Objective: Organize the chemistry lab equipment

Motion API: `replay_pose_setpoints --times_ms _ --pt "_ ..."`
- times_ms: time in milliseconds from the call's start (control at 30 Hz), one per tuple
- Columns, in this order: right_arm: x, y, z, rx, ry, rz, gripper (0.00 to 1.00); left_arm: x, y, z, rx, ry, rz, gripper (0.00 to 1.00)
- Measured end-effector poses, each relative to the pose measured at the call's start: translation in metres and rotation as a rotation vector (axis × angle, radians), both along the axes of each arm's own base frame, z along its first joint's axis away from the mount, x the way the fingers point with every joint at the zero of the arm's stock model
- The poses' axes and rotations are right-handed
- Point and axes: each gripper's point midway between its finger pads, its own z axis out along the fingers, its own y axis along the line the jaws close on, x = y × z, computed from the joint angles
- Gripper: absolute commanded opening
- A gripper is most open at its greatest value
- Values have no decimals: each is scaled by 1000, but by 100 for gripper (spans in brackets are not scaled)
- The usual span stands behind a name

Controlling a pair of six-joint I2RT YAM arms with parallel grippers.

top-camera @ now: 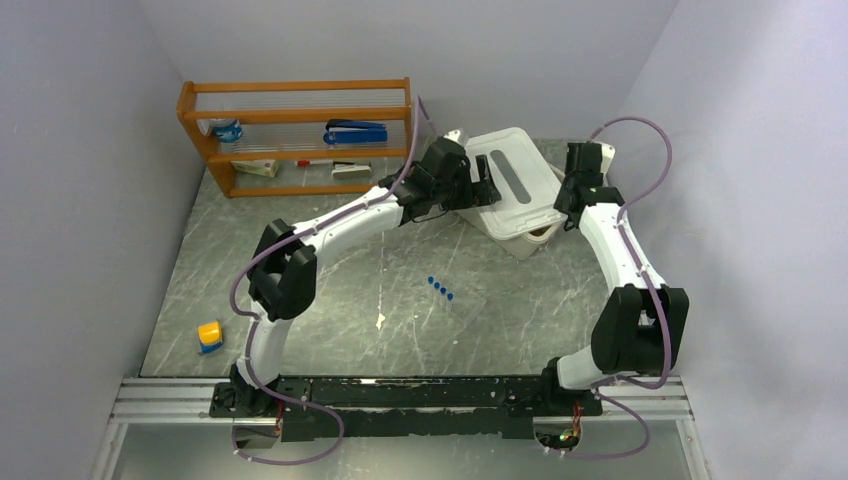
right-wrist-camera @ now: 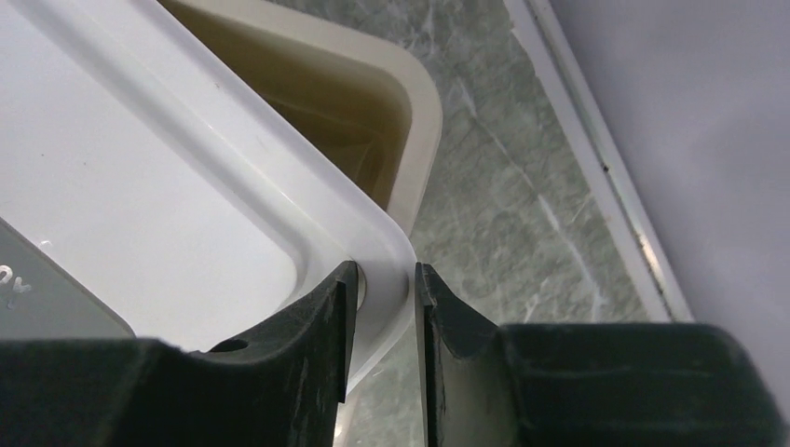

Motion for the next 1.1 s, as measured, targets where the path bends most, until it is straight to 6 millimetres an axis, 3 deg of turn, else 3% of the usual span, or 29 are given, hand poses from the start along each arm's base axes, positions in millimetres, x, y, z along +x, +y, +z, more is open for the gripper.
replay_pose_setpoints --times_ms 200,300,567,933,1100 --pt "9 -14 1 -55 5 70 31 19 18 18 17 -51 12 88" --pt "15 -16 1 -81 11 120 24 27 26 22 49 -82 20 84" --pt "31 -22 3 -149 7 220 19 57 25 64 113 -262 40 77" --pt "45 -34 3 -143 -38 321 13 82 36 16 316 -328 49 69" --pt "50 -34 4 -140 -60 376 8 85 43 10 370 -344 58 71"
